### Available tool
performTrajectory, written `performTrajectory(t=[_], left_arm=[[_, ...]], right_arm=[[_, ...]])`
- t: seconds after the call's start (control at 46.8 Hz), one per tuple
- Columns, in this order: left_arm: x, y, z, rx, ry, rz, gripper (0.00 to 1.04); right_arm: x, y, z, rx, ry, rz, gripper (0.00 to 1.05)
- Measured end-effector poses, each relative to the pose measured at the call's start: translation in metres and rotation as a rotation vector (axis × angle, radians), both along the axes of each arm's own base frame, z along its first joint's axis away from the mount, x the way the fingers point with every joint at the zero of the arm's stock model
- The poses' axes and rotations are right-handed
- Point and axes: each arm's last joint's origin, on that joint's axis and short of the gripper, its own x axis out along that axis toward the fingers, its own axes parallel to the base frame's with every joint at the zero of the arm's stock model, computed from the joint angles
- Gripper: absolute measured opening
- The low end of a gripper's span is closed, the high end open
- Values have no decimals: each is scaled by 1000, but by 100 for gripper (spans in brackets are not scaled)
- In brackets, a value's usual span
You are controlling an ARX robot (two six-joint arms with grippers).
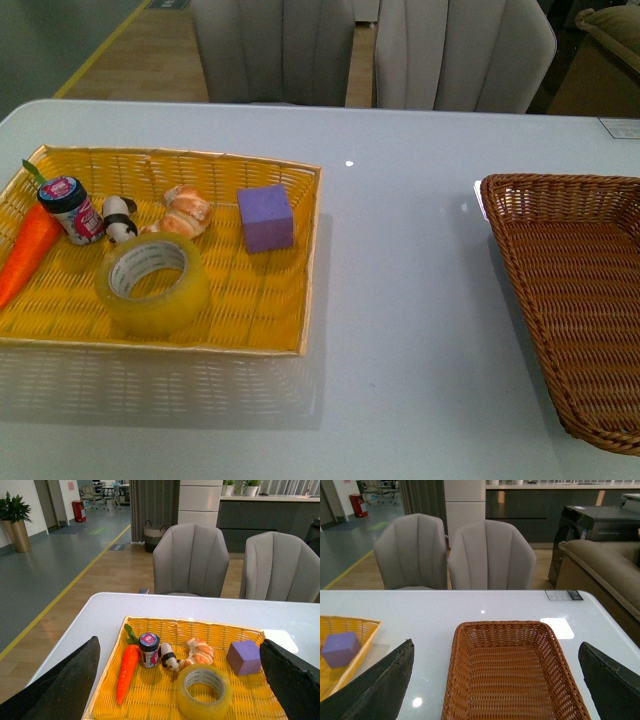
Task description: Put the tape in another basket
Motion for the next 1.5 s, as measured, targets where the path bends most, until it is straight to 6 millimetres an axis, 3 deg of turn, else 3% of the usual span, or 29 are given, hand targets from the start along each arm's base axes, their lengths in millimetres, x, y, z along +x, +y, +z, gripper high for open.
performTrajectory(t=[0.961, 1.047, 1.089, 1.154, 1.367, 1.495], left_arm=[[0, 0, 0, 0, 0, 0, 96], [0, 0, 0, 0, 0, 0, 96], [0, 0, 0, 0, 0, 0, 96], [0, 0, 0, 0, 0, 0, 96], [0, 0, 0, 0, 0, 0, 96], [0, 0, 0, 0, 0, 0, 96]], right_arm=[[0, 0, 0, 0, 0, 0, 96], [2, -3, -1, -14, 266, -56, 96], [7, -8, -3, -24, 417, -74, 96], [12, -14, -4, -26, 454, -80, 96], [58, -70, 14, -110, 392, -180, 96], [96, -101, 7, -176, 408, -202, 96]])
